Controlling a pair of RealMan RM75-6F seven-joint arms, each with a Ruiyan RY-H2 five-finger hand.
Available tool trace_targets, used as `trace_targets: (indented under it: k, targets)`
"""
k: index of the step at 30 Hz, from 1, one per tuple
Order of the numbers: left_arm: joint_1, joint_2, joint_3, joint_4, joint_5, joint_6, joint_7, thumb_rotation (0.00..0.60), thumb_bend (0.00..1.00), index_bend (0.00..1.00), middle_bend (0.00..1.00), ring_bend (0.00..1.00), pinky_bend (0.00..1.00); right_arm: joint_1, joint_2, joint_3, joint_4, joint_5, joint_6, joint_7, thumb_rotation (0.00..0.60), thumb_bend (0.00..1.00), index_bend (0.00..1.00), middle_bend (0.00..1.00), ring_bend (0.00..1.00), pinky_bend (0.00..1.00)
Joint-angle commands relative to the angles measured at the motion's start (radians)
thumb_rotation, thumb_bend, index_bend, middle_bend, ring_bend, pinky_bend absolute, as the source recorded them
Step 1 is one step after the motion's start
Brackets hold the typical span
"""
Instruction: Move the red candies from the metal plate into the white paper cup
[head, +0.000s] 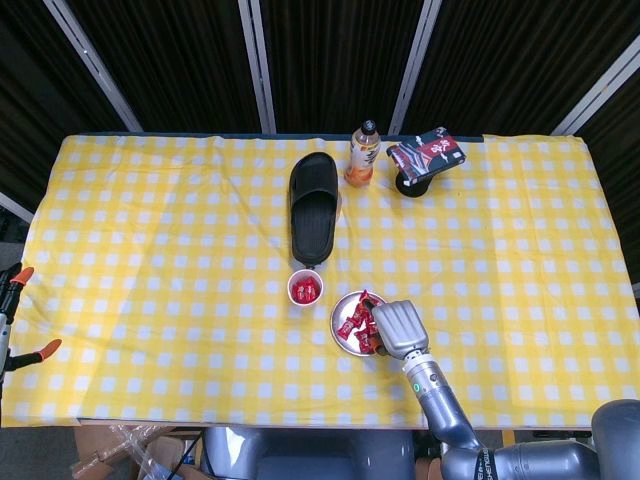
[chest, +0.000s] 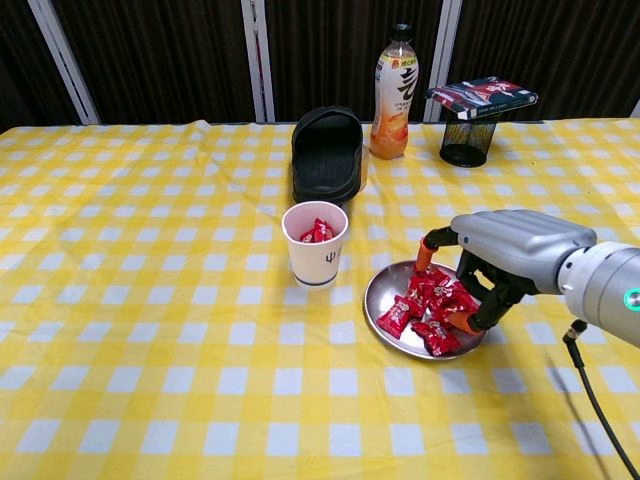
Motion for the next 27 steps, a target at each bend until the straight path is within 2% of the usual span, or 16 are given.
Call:
trace_targets:
  k: [1,21,27]
  targets:
    - [0.0,-0.001,0.0,0.0,0.0,0.0,0.001,0.6,0.04,0.03,0.0,0.0,0.0,-0.001,-0.008,0.004,0.011,-0.006,-0.01,0.006,0.6,0.36,0.29,0.82,0.89,0.85]
    - [-0.001,0.0,-0.003,-0.002,-0.01,-0.007,0.004,0.6,0.04,0.03,0.0,0.0,0.0,0.011,-0.061,0.032,0.094,0.017,-0.079,0.005,0.6,0.36,0.28,0.82,0.89,0.85]
    - [-0.001,0.0,-0.004,-0.003,-0.013,-0.01,0.006,0.6,0.04,0.03,0.0,0.0,0.0,0.008,-0.063,0.031,0.103,0.024,-0.088,0.001,0.6,0.36,0.33,0.82,0.89,0.85]
